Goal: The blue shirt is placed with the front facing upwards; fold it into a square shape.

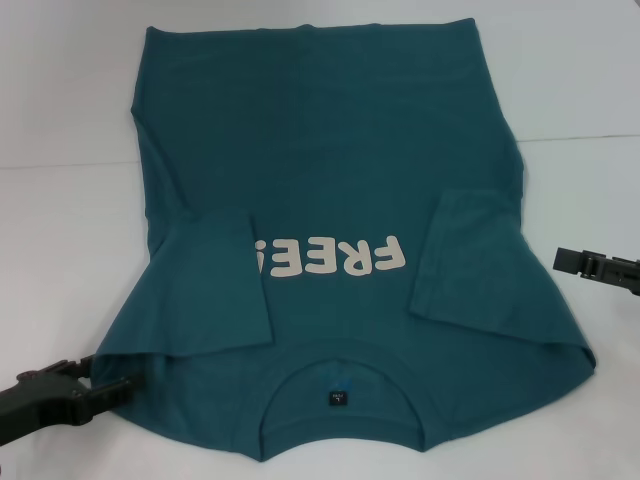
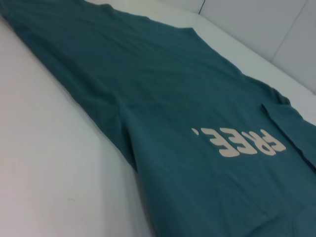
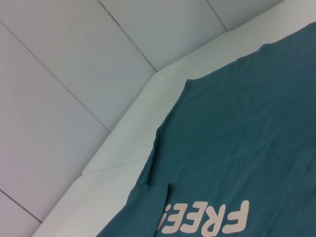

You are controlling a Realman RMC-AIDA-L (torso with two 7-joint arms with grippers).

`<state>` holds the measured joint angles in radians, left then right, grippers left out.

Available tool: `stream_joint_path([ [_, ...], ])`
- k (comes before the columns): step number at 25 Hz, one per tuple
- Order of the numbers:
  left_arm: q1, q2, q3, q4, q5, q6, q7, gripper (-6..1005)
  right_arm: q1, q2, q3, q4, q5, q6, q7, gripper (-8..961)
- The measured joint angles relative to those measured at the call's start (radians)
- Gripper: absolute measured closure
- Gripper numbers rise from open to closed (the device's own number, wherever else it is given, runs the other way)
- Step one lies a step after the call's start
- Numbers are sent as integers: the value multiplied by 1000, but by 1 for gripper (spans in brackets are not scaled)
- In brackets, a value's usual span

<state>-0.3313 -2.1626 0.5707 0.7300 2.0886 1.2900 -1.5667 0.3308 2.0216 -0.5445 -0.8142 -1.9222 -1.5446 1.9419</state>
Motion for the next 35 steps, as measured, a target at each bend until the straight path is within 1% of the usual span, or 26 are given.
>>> stream_joint_path([
  [8, -7, 1, 1, -7, 7, -28, -5, 260, 5, 0, 0, 7, 0, 4, 4, 28],
  [12, -8, 0, -2, -5, 3, -37, -11, 426, 7, -1, 0, 7, 0, 4, 15, 28],
  [16, -13, 0, -3, -6, 1, -38, -11, 592, 7, -11, -3, 3, 0, -6, 48, 28],
  [18, -15, 0, -4, -8, 1, -41, -11, 675, 7, -23, -7, 2, 0, -17, 71, 28],
  [21, -19, -1, -3, -8, 0, -40, -12, 793, 10, -47, -9, -1, -11, -44, 117, 29],
  [25, -28, -1, 2, -8, -1, -35, -19, 944, 45, -110, -10, -3, -96, -69, 250, 29],
  [27, -33, -1, 3, -8, -1, -33, -20, 955, 80, -142, -11, 2, -185, -79, 344, 27],
  [29, -36, -1, 3, -8, -1, -33, -21, 966, 116, -160, -12, 5, -256, -93, 410, 24],
  [31, -40, 0, 3, -8, -1, -33, -22, 977, 150, -167, -12, 2, -315, -103, 464, 22],
  [35, -44, 1, 3, -7, -2, -28, -23, 999, 200, -170, -8, -2, -410, -103, 524, 23],
])
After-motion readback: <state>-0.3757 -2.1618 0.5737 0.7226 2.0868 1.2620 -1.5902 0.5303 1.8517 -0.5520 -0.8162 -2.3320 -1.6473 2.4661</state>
